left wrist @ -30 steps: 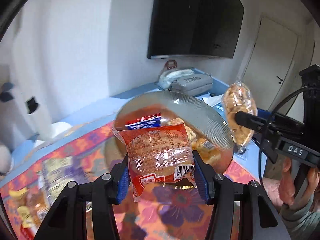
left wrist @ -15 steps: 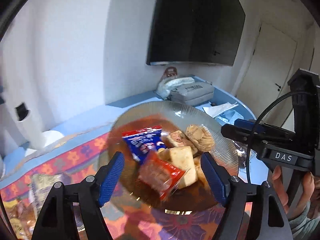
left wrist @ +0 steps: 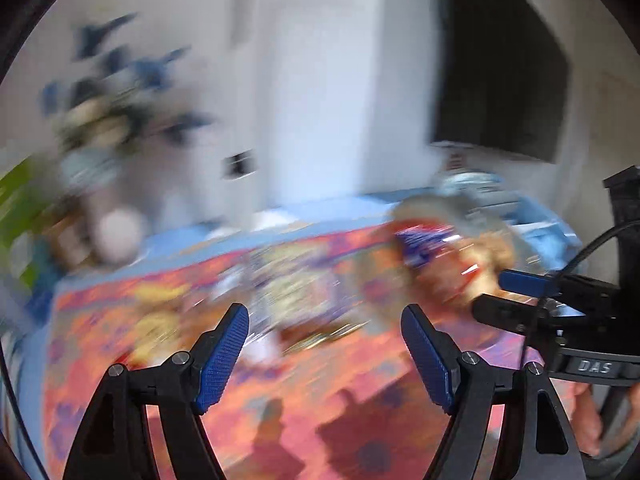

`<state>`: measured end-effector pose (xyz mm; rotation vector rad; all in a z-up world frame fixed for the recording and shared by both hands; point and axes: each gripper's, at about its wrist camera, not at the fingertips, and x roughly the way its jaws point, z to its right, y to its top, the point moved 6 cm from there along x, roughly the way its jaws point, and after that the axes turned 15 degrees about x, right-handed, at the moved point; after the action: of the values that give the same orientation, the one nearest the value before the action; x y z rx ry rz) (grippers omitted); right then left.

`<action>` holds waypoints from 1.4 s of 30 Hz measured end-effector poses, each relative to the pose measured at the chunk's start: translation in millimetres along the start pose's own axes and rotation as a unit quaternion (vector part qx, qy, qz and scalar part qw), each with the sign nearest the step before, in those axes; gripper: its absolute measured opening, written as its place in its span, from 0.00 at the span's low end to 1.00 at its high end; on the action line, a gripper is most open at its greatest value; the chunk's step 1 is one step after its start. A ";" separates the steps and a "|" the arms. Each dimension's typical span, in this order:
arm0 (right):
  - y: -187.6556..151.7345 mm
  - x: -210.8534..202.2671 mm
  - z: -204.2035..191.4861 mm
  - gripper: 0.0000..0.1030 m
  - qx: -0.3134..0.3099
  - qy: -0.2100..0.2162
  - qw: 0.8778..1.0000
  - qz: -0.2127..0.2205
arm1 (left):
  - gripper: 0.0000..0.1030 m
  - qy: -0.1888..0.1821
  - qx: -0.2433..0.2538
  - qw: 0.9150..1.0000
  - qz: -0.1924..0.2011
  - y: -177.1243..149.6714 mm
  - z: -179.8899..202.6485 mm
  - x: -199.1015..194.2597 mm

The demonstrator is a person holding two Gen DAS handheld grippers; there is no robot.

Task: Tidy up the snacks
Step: 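Move both open tools back over the remaining snacks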

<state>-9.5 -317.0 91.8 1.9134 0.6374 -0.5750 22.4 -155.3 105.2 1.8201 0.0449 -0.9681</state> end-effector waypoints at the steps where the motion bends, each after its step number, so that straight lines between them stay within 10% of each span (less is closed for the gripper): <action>1: -8.6 9.0 -8.1 0.62 -0.006 0.009 1.000 -0.010 | 0.74 0.020 -0.009 1.000 -0.008 -18.6 -12.4 -1.7; 6: -63.8 69.6 -41.7 0.62 -0.054 0.017 0.997 -0.055 | 0.74 0.083 -0.046 0.994 -0.049 -95.0 -58.2 6.9; 12: -85.8 96.6 -47.3 0.62 -0.083 -0.004 0.994 -0.067 | 0.74 0.072 -0.105 0.988 -0.083 -142.3 -87.0 34.5; 42: -89.9 116.5 -38.2 0.67 -0.079 -0.067 0.991 -0.087 | 0.74 0.069 -0.048 0.989 -0.124 -145.8 -67.4 50.0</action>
<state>23.2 -228.5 -27.4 1.6672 0.7455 -0.7343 31.5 -52.4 -27.6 1.8176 0.4056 -0.9925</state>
